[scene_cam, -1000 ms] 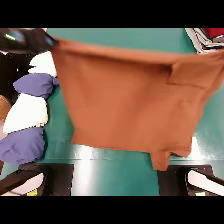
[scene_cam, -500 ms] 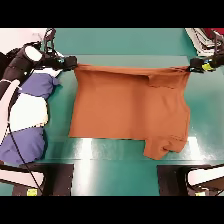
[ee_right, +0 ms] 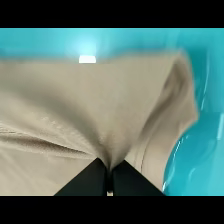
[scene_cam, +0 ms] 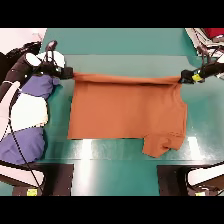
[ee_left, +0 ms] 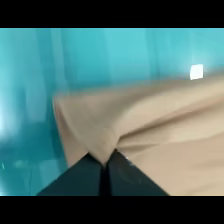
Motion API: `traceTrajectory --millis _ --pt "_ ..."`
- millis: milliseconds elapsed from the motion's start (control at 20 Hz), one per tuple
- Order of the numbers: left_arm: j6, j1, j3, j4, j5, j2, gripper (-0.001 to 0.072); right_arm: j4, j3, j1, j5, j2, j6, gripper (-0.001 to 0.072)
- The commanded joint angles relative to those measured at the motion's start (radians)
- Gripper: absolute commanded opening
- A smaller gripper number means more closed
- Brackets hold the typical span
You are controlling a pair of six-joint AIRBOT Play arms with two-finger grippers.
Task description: Fold the shirts.
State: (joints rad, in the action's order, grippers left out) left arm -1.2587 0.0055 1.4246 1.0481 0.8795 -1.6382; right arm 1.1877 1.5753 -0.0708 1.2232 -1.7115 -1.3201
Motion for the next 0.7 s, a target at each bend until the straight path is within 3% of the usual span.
traceTrajectory --millis 0,100,150,200,250,550,650 --pt "0.035 0.003 -0.086 0.000 0.045 -0.001 0.0026 -0.019 -0.177 0.002 -0.070 0.067 0.000 0.0013" --pt "0.016 0.003 -0.109 0.000 0.050 -0.001 0.0027 -0.020 -0.241 0.002 -0.094 0.102 0.000 0.0014" --pt "-0.006 0.003 -0.108 -0.001 0.064 -0.001 0.0164 -0.020 -0.254 0.002 -0.089 0.112 0.000 0.0043" --pt "-0.034 0.003 -0.108 -0.005 0.075 -0.001 0.0475 -0.020 -0.254 0.002 -0.076 0.119 0.000 0.0241" --pt "-0.054 0.003 -0.108 -0.005 0.092 -0.001 0.0596 -0.019 -0.246 0.002 -0.054 0.124 0.000 0.0387" --pt "-0.042 0.076 -0.158 0.020 0.381 0.117 0.0598 -0.010 -0.234 -0.069 0.156 0.285 0.004 0.0387" --pt "-0.044 0.104 -0.284 0.021 0.380 0.222 0.0598 -0.010 -0.301 -0.111 0.178 0.380 0.004 0.0387"
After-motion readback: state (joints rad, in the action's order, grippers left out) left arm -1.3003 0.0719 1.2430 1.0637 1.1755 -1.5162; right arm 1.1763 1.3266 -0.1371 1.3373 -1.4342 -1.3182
